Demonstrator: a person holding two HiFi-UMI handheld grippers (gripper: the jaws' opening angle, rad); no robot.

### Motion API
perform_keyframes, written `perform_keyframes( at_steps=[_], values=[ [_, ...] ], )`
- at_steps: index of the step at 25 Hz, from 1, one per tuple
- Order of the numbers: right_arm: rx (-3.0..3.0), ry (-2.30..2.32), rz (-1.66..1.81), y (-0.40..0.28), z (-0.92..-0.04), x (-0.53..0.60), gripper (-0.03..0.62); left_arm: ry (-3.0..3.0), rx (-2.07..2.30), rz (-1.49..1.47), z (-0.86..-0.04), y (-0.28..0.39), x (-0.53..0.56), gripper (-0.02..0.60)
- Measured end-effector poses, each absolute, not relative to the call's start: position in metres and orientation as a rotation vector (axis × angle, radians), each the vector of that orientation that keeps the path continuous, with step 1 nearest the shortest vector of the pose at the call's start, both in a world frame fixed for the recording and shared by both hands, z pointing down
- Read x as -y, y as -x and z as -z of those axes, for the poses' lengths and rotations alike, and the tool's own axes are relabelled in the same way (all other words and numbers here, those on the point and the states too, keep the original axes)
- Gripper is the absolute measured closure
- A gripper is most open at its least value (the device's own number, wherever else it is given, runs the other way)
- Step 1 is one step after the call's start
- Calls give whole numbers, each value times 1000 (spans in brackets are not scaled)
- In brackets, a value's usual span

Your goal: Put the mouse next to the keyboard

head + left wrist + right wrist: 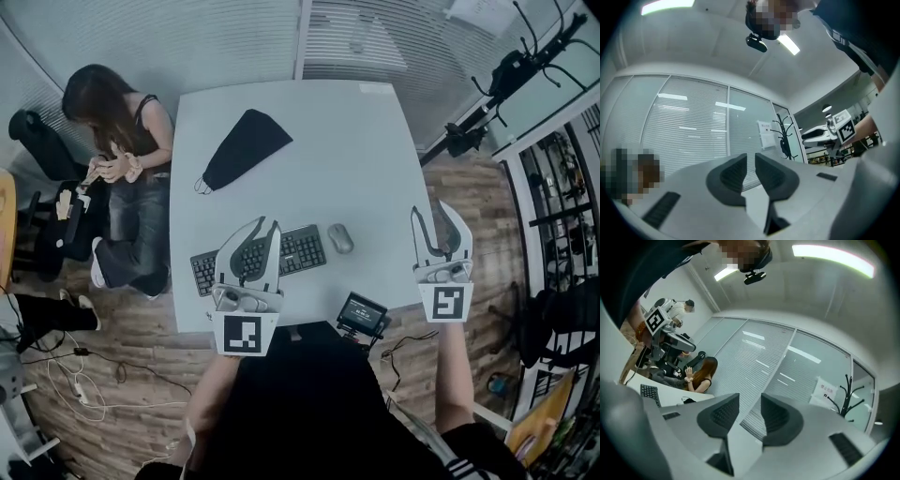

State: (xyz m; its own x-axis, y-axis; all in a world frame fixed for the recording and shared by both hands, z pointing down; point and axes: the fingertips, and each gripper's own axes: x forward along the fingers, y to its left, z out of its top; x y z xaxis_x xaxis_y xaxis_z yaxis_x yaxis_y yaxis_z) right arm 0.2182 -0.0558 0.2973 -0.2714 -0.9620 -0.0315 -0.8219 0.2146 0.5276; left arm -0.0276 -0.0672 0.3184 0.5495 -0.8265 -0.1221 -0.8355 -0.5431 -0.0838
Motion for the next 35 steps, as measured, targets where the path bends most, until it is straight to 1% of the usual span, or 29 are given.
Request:
perform_keyframes(
  at_steps=[2, 7, 12, 13, 17, 19, 27, 35],
  values=[
    [2215, -1702, 636, -215, -287, 56, 451, 2639, -1402, -64, -319, 26, 66, 522],
    [2242, -1812, 547, -182, -273, 39, 455, 2644, -1443, -166, -310, 22, 63, 523],
    [2315, -1969, 401, -148, -275, 22, 471, 2633, -1380, -36, -322, 15, 57, 523],
    [2324, -1991, 372, -143, -278, 20, 473, 2637, -1383, -31, -323, 14, 56, 523],
    [2357, -2009, 278, -121, -297, 16, 500, 2655, -1462, -165, -320, 15, 54, 528],
    [2380, -2010, 231, -111, -306, 17, 520, 2653, -1482, -146, -325, 17, 51, 529],
    [2428, -1945, 109, -72, -352, 22, 534, 2630, -1580, -120, -351, 35, 45, 540],
    [2471, -1855, 101, -53, -380, 31, 559, 2621, -1600, -142, -372, 43, 49, 544]
  ],
)
